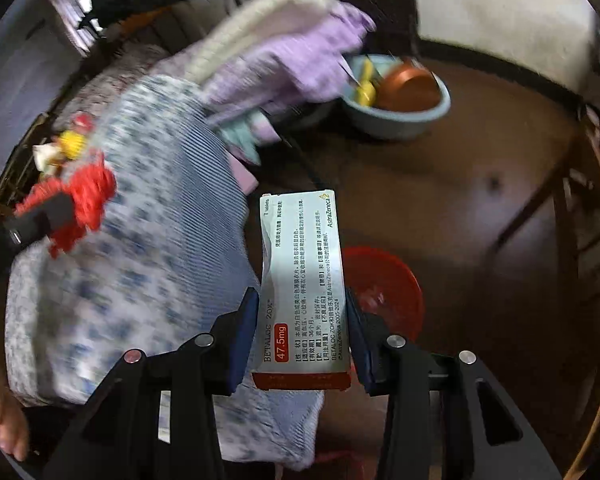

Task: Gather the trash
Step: 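Carry the medicine box and red string over the red basket, then open the right gripper to drop the box while the left gripper drops the string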

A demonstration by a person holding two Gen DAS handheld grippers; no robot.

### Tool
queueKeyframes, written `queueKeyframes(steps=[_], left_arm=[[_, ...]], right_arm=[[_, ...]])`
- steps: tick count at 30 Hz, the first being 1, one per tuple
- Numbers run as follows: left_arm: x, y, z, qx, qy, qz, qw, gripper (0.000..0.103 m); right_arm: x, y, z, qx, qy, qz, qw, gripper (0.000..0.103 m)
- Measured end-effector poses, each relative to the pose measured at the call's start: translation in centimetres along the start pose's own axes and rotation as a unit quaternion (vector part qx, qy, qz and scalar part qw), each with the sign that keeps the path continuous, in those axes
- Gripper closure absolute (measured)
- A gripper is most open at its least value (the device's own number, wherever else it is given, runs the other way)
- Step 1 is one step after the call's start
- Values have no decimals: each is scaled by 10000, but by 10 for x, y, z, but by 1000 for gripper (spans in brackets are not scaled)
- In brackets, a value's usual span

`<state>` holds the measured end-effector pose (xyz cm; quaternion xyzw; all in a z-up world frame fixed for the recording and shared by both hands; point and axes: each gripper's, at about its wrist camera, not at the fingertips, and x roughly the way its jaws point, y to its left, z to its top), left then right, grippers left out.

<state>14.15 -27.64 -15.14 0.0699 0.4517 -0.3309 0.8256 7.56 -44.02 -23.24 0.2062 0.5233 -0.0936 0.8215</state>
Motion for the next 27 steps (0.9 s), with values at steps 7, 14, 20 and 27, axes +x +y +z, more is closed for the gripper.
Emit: queueKeyframes(steps=[7, 14, 20, 27], left_arm=[[70, -31, -1, -153, 602, -49, 9981, 74], [107, -35, -17, -108, 1032, 19, 9946, 74], [116, -45, -15, -30, 1010, 209, 9947, 74], [149, -58, -24, -38, 1394, 37, 9902, 74]], right_arm=[[91, -56, -16, 718, 677, -4, 9951, 61], [133, -68, -19, 860, 848, 23, 9927, 60], [137, -71, -9, 716, 857, -21, 9937, 45], [120, -84, -30, 465, 1120, -100, 9926, 45]])
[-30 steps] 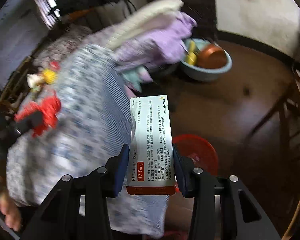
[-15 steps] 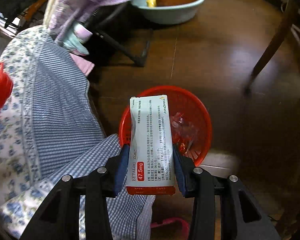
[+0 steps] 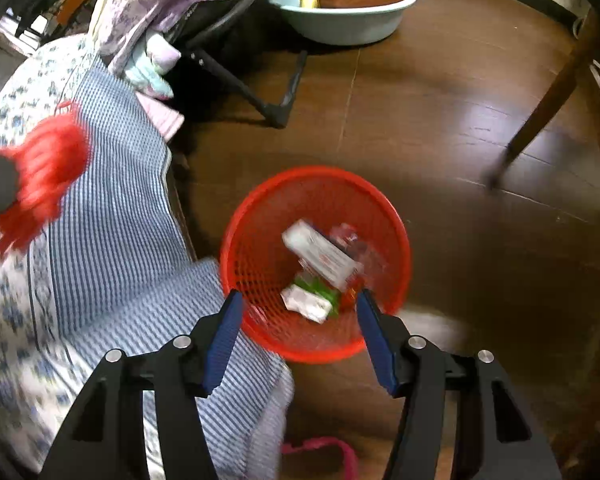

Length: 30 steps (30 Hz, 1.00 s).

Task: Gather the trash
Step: 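Open the right gripper to drop the box while the left gripper drops the string, then move both tools back to the remaining trash on the table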

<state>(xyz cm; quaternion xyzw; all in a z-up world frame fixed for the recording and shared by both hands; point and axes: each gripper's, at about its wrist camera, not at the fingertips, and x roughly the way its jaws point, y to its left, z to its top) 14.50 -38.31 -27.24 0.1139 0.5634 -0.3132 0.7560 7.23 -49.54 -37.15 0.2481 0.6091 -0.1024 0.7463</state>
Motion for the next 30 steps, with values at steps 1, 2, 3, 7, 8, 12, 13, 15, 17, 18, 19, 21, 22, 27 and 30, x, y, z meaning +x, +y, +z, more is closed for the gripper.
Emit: queueKeyframes(steps=[1, 2, 3, 7, 8, 12, 13, 15, 17, 18, 19, 21, 22, 27, 30], left_arm=[[6, -1, 0, -26, 89, -64, 9999, 74], [14, -2, -1, -51, 200, -138, 9997, 74], [21, -3, -2, -65, 301, -196, 9993, 74], [47, -6, -5, -89, 606, -315, 9976, 74], [54, -5, -6, -110, 700, -351, 9969, 74], [79, 1, -12, -214, 1009, -357, 9940, 71], [81, 3, -12, -234, 1039, -350, 9937, 71], [84, 6, -12, -273, 1010, -311, 9940, 71], [84, 7, -11, -262, 966, -333, 9944, 66], [83, 6, -11, -252, 939, -328, 9947, 55], [82, 6, -10, -249, 907, -322, 9950, 40], [79, 5, -9, -251, 789, -255, 9962, 23], [77, 4, -8, -238, 737, -258, 9967, 21], [69, 2, -6, -190, 572, -362, 9975, 21], [53, -2, -4, -133, 345, -426, 9984, 21]], right_arm=[[-1, -4, -5, -11, 37, -39, 10000, 45], [-4, -12, -13, 12, 96, -109, 9999, 45], [-4, -17, -17, 58, 135, -145, 9998, 45], [-8, -39, -31, 302, 256, -241, 9989, 45], [-9, -43, -34, 328, 262, -249, 9988, 45], [-11, -47, -37, 404, 235, -169, 9988, 45], [-10, -46, -37, 393, 226, -151, 9989, 45], [-10, -42, -37, 344, 221, -100, 9991, 45], [-10, -38, -37, 286, 221, -81, 9993, 45], [-10, -36, -37, 251, 231, -76, 9994, 45], [-11, -35, -37, 232, 236, -78, 9994, 45], [-13, -34, -36, 222, 222, -103, 9995, 45], [-15, -34, -36, 224, 212, -119, 9995, 45], [-27, -36, -35, 260, 90, -227, 9994, 45], [-40, -33, -36, 205, -9, -285, 9994, 45]])
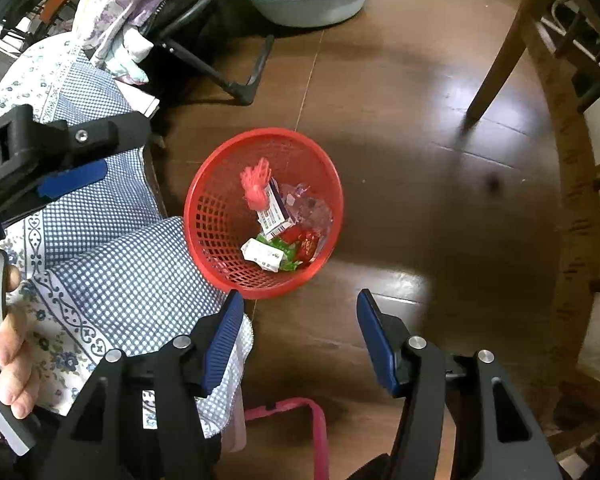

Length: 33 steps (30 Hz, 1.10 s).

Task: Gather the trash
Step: 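Move both tools back to the remaining trash on the table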

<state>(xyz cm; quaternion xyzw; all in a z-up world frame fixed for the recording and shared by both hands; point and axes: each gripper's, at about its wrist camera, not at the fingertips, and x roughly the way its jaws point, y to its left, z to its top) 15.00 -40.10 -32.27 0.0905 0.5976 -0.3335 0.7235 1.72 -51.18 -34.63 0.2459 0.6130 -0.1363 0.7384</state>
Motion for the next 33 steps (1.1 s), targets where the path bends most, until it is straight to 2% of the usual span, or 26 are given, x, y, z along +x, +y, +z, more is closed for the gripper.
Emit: queueKeyframes(steps=[5, 7, 10, 17, 19, 25, 30, 33], left_arm=[[-43, -7, 0, 63, -475, -92, 9988, 21], [-70, -9, -2, 54, -750, -63, 9971, 15], [-102, -7, -7, -87, -1048, -110, 9944, 8], [-189, 5, -26, -331, -1782, 6, 9834, 7], [-214, 13, -33, -377, -1996, 102, 9791, 7], [-280, 50, -52, -591, -2559, 797, 9616, 7], [-321, 100, -71, -1037, -2860, 1364, 9428, 7], [-340, 135, -82, -1403, -2997, 1673, 9287, 7]], right_arm=[[-29, 8, -1, -105, -246, -83, 9996, 43], [-46, 14, -3, -171, -417, -156, 9989, 30], [-70, 24, -5, -271, -634, -183, 9975, 21], [-128, 63, -15, -713, -1212, -58, 9900, 18], [-142, 79, -19, -863, -1335, -22, 9873, 16], [-172, 122, -30, -1233, -1477, 108, 9813, 16], [-188, 163, -36, -1493, -1621, 345, 9748, 15], [-194, 193, -37, -1708, -1664, 517, 9698, 15]])
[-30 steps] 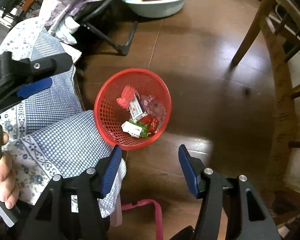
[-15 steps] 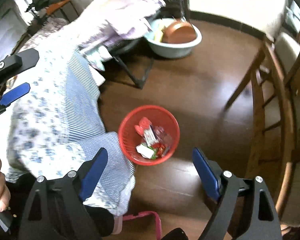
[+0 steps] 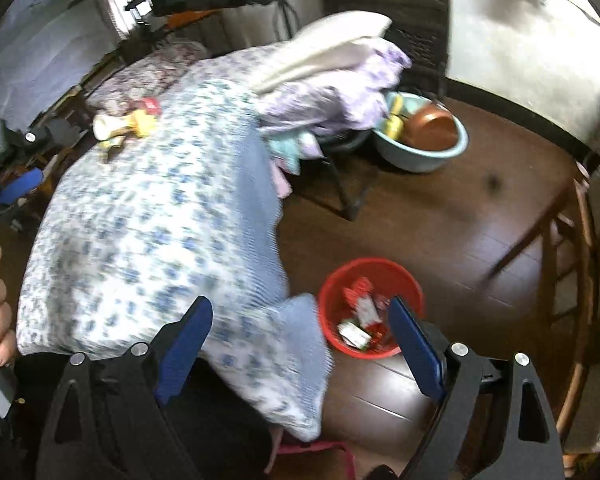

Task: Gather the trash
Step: 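Move both tools back to the remaining trash on the table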

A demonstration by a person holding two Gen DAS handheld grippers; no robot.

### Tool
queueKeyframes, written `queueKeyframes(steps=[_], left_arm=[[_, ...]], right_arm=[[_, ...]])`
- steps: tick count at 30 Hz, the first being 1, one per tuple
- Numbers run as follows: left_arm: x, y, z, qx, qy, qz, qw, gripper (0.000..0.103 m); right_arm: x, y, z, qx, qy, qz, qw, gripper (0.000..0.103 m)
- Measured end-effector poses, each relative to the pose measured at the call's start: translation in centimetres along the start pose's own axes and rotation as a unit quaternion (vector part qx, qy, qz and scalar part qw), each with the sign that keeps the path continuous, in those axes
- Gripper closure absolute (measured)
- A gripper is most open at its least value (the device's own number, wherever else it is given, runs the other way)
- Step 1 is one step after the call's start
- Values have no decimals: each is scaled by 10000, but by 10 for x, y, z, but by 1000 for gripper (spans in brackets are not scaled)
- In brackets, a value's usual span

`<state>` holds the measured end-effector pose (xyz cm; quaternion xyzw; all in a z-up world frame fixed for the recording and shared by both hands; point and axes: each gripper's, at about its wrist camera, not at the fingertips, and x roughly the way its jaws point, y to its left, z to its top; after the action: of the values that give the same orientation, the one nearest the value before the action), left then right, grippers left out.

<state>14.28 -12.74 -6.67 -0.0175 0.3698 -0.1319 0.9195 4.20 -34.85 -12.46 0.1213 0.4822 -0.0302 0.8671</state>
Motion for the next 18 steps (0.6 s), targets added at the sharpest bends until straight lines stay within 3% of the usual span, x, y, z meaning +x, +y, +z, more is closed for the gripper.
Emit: queueKeyframes(steps=[4, 8, 14, 18], left_arm=[[1, 54, 11, -499, -124, 564, 9971, 7], [13, 103, 30, -934, -205, 1262, 9874, 7], [23, 156, 55, -1353, -397, 1729, 9748, 7], [32, 187, 47, -1601, -351, 1844, 9691, 7]], right_arm=[[7, 39, 12, -254, -37, 261, 9993, 15], [15, 74, 23, -413, -23, 441, 9982, 15], [31, 113, 45, -516, -10, 548, 9972, 15], [50, 145, 71, -742, 9, 543, 9958, 15]])
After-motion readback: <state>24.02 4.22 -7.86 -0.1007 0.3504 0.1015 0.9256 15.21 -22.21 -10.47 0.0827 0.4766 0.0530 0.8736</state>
